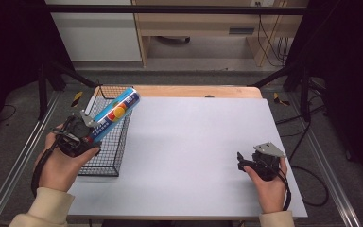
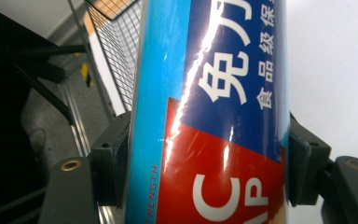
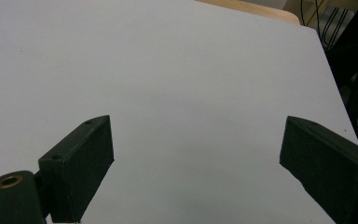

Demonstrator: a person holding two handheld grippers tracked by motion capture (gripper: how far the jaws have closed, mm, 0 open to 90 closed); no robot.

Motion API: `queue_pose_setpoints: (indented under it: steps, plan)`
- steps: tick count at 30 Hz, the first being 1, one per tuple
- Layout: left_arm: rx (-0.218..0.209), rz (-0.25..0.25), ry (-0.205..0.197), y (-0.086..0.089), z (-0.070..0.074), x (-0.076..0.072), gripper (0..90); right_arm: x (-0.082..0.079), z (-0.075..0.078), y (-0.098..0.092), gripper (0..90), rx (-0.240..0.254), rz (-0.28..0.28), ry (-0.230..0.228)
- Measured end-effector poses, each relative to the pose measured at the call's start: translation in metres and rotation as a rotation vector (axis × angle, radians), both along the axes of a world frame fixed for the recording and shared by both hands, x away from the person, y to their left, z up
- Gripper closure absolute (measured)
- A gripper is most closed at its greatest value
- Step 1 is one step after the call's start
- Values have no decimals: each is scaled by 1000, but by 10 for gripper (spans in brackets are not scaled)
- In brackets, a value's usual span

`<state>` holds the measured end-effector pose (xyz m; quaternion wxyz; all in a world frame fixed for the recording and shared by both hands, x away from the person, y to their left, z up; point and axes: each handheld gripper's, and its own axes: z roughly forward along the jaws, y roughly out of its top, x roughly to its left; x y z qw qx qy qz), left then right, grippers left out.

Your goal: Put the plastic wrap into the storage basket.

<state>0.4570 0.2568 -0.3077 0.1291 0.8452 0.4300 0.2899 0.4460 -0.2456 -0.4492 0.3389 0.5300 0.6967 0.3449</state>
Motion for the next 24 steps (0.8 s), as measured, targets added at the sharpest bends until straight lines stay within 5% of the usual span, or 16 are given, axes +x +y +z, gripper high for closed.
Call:
queue_pose_setpoints:
  steps: [10,24]
  plan:
    - [35,61,29,-2,-4,7,312,-1,3,2,100,24,20,-13]
    - [-8,156,110,11,-16,14,314,-1,1,2,105,25,26,-6]
